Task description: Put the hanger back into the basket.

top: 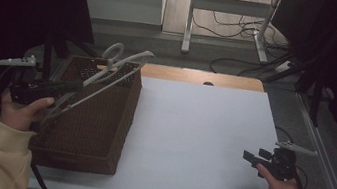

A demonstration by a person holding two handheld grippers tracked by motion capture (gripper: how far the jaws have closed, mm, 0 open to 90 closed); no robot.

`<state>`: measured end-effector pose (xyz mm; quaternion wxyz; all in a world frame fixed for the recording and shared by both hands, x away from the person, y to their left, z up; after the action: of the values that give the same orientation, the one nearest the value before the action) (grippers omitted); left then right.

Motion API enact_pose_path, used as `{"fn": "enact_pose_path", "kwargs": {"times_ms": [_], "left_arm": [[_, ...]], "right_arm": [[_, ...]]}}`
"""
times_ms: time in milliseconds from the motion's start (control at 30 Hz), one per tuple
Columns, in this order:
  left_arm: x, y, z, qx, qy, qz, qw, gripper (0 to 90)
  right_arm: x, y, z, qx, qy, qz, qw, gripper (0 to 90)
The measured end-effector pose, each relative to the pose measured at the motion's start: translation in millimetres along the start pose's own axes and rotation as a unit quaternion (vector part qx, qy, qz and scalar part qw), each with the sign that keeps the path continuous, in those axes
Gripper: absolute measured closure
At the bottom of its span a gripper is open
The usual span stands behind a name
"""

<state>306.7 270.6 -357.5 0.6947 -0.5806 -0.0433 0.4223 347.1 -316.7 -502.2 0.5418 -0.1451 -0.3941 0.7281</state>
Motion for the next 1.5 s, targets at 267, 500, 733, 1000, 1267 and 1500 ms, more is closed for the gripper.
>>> {"fn": "enact_pose_path", "kwargs": {"times_ms": [267,500,733,1000,1267,1500], "left_arm": [[16.4,15.0,8.3,0.006,-0.008,0.014,0.9998,81.6],[30.8,26.4,15.7,0.01,-0.019,0.027,0.9994,81.6],[38.9,33.5,19.9,0.019,-0.024,0.032,0.999,81.6],[54.3,41.9,9.5,0.048,-0.028,0.04,0.9977,81.5],[79.7,60.2,2.3,0.079,-0.07,0.03,0.9939,58.9],[70.9,61.7,3.9,0.087,-0.076,0.008,0.9932,37.3]], "right_arm": [[0.3,0.1,-1.6,0.002,0.0,0.0,1.0,28.5],[0.0,0.5,-2.0,0.004,0.0,0.0,1.0,28.4],[-0.2,0.8,-3.2,0.005,0.0,0.0,1.0,28.4],[0.4,1.2,-4.3,0.008,0.0,0.002,1.0,28.3],[0.3,1.8,-4.6,0.01,-0.003,0.001,0.9999,28.2],[0.7,2.1,-6.1,0.012,-0.002,0.003,0.9999,28.0]]}}
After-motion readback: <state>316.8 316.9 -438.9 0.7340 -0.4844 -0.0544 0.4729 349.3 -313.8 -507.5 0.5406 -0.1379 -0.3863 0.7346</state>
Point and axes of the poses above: each handheld gripper's, and its own axes: z roughly backward along the jaws, y roughly out of its underside, x roughly to its left, the point moved 6 cm from there along -z, roughly forward along the jaws, and after that the axes turned 2 degrees about y, right-handed, at the moved point
